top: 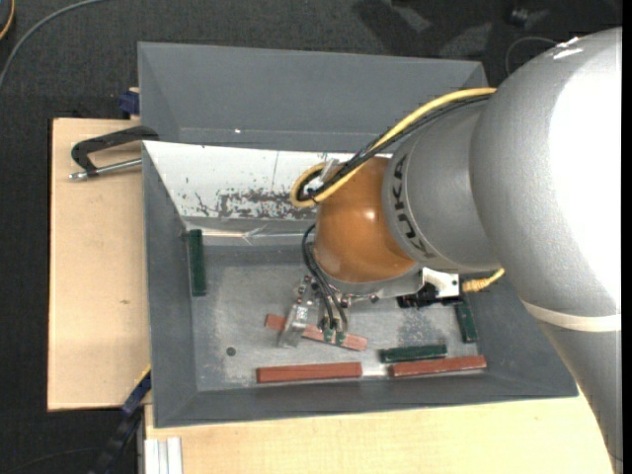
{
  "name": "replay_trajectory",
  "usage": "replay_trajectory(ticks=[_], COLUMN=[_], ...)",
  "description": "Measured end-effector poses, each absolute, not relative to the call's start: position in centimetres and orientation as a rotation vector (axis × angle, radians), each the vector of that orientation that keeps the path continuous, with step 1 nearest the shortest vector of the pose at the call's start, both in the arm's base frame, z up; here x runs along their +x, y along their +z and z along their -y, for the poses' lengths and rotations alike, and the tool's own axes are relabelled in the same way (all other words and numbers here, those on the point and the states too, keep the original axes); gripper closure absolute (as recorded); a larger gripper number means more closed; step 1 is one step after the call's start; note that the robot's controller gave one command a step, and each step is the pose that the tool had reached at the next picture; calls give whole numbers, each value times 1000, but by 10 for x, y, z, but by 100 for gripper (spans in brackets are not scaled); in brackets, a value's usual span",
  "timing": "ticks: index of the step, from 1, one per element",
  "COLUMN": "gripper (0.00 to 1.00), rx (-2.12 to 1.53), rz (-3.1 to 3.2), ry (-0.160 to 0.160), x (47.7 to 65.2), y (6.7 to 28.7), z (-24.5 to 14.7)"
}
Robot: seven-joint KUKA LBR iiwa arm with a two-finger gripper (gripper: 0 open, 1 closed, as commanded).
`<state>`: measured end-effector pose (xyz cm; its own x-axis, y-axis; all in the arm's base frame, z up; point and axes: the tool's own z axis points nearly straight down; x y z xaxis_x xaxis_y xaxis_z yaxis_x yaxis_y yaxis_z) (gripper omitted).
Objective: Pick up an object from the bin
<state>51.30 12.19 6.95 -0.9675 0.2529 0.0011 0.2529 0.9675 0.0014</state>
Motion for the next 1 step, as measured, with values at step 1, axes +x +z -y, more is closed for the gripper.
replay_trajectory(ticks=[1], gripper=[100], rx=[-399], rz=[3128], ry=[-8], x=[516], y=[202], z=[-123])
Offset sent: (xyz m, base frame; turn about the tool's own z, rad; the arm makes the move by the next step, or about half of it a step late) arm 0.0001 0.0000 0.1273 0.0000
